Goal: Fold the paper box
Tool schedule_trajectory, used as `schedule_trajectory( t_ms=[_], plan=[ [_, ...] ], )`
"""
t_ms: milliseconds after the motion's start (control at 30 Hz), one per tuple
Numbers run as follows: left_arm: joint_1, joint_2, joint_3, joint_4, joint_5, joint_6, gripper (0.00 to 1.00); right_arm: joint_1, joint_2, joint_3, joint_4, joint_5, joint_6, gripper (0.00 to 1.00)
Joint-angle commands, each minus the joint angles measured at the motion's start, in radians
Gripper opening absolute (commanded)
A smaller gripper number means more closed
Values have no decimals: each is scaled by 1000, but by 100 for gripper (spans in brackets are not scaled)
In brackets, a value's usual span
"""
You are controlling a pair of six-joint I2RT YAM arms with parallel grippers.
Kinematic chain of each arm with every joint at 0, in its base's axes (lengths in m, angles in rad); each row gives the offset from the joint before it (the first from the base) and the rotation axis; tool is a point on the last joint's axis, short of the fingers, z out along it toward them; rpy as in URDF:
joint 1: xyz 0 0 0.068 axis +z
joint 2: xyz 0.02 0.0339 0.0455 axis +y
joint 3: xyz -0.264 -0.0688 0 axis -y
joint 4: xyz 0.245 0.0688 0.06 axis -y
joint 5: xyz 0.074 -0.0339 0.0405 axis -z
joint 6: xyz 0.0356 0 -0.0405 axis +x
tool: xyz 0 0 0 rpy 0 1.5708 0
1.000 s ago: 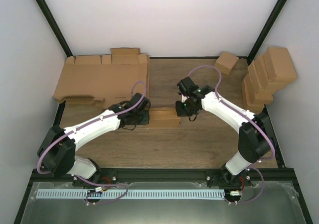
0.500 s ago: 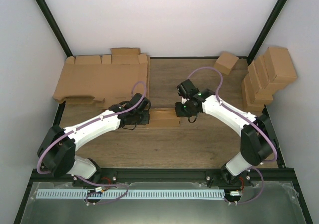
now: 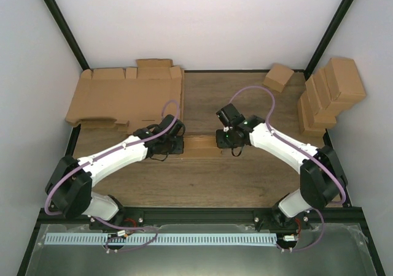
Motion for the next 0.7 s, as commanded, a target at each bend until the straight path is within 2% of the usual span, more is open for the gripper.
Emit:
schedule_trajectory(
  t_ms=[0, 133, 200, 367, 500, 667],
  plan=[
    [-7, -41, 21, -24, 25, -9, 22, 15, -33, 38, -61, 27, 4, 14],
    [-7, -71, 57, -51, 18, -3, 38, 15, -41, 83, -74, 21, -5, 20],
    [-7, -89, 70, -58, 13, -1, 40, 15, -46, 98, -82, 20, -2, 22],
    [-6, -120, 73, -61, -7, -1, 36, 15, -60, 99, -80, 22, 0, 25],
    [-4, -106, 70, -60, -19, 6, 27, 15, -54, 98, -80, 27, 1, 22],
    [-5, -78, 70, -58, -31, 13, 25, 15, -48, 96, -79, 36, 3, 18]
  ],
)
